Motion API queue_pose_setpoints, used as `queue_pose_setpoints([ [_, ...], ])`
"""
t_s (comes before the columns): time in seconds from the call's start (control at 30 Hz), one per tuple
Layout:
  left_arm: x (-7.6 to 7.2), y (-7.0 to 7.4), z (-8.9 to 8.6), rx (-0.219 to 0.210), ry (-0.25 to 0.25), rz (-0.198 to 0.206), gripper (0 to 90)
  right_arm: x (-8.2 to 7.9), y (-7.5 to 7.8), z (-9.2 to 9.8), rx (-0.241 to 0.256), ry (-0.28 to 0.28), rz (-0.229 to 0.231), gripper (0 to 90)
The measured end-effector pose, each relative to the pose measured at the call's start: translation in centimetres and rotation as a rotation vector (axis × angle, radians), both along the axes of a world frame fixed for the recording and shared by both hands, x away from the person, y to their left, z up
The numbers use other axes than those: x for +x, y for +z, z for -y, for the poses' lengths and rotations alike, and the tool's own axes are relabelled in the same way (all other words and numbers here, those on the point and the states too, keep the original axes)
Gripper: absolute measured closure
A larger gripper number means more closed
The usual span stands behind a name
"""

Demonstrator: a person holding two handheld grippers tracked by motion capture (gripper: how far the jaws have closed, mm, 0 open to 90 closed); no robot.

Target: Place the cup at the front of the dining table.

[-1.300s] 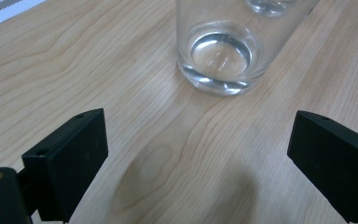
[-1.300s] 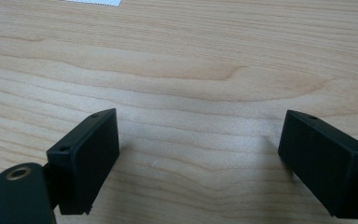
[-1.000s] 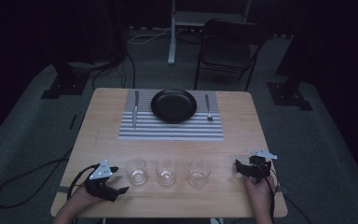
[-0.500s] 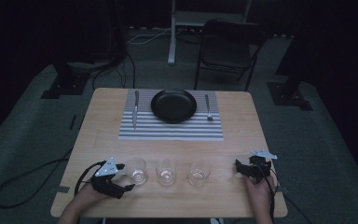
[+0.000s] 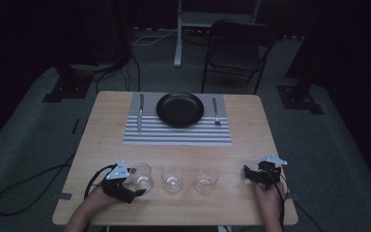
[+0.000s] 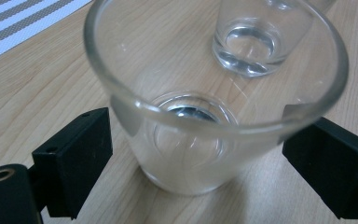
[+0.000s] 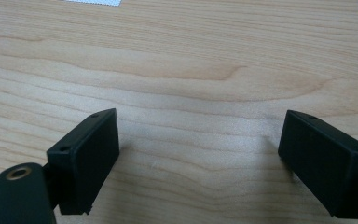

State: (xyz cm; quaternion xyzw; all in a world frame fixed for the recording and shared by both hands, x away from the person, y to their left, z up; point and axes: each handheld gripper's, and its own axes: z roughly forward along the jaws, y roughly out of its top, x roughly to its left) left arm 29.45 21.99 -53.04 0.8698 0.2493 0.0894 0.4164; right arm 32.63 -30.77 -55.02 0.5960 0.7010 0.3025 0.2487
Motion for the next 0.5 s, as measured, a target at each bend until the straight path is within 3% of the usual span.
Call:
queue_pose_setpoints([
  [0.5,0.4,-0.4,1.4,0.002,-0.021,0.011,8.7,0.0,0.0,0.0,0.000,0.000,0.000,11.8],
])
